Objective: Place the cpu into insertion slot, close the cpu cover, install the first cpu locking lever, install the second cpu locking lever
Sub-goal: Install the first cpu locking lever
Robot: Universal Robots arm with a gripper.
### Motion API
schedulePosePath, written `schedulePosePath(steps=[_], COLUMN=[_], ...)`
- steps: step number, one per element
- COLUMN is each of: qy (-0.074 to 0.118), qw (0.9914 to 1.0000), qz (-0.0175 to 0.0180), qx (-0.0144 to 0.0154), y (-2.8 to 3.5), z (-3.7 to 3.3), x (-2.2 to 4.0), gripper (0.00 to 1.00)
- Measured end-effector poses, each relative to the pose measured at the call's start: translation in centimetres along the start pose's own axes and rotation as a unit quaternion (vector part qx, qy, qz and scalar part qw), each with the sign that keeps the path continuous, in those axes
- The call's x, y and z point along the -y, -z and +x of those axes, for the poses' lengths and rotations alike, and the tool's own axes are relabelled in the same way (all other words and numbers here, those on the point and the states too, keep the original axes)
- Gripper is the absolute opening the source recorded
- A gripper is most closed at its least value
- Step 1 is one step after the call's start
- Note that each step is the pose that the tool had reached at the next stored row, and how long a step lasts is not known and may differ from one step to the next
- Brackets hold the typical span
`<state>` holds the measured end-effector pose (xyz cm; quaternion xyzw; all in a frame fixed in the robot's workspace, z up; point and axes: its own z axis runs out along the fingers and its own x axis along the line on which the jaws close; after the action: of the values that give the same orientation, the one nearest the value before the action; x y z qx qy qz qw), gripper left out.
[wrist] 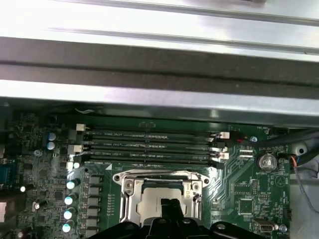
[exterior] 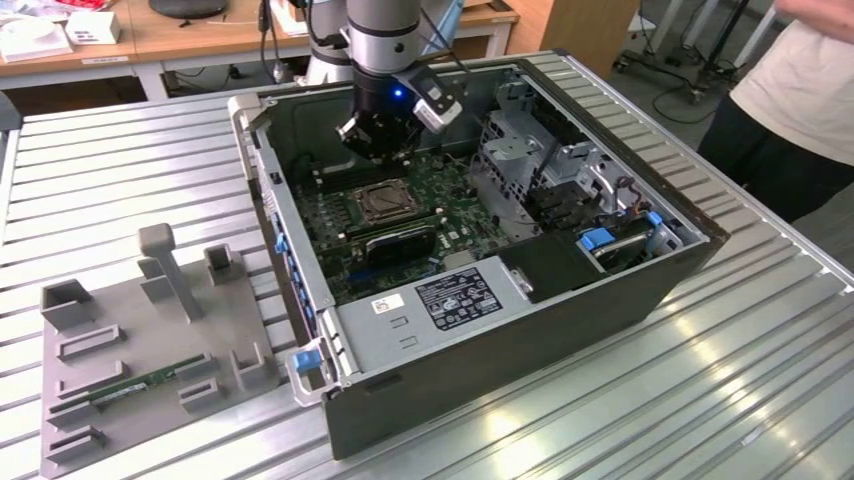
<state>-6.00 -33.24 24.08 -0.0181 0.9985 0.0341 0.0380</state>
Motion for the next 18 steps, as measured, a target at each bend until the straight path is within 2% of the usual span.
schedulePosePath(steps=[10,18], qy=[0.0,0.0], qw=[0.99999,0.99999], qz=[0.0034,0.0037], qx=[-0.0001,-0.0005], y=[0.1,0.14], z=[0.19,0.2], x=[1.35,1.39], gripper=[0.11,0.11])
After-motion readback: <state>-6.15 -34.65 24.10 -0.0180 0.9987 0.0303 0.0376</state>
